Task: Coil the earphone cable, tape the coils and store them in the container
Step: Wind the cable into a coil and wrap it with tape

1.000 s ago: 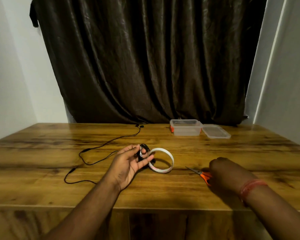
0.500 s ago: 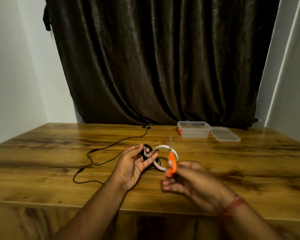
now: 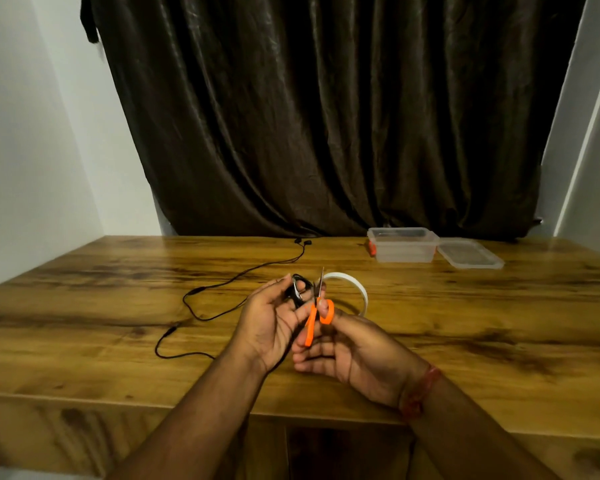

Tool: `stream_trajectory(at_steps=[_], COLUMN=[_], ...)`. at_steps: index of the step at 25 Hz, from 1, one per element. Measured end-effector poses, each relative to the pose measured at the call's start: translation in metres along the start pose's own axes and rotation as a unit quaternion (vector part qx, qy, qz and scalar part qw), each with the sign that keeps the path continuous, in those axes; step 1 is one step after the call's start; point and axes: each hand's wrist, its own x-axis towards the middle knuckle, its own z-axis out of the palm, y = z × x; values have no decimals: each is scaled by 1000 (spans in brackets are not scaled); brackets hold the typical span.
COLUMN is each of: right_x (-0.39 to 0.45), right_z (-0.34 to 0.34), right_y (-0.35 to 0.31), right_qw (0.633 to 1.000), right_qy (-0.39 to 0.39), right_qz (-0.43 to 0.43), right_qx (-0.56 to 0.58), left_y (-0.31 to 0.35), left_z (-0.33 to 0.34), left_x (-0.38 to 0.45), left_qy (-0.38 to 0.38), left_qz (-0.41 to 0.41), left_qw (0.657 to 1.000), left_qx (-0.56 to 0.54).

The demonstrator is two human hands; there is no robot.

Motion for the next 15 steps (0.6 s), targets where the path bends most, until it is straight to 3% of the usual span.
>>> stream_trajectory(at_steps=[15], right_x=[4], right_z=[-3], right_y=[3], right_qw=[1000], right_qy=[26], right_qz=[-7], right_qx=[13], left_y=[1], left_z=[7], left_x=[-11], left_qy=[-16], left_qz=[-4], left_qw=[999], left_qx=[30])
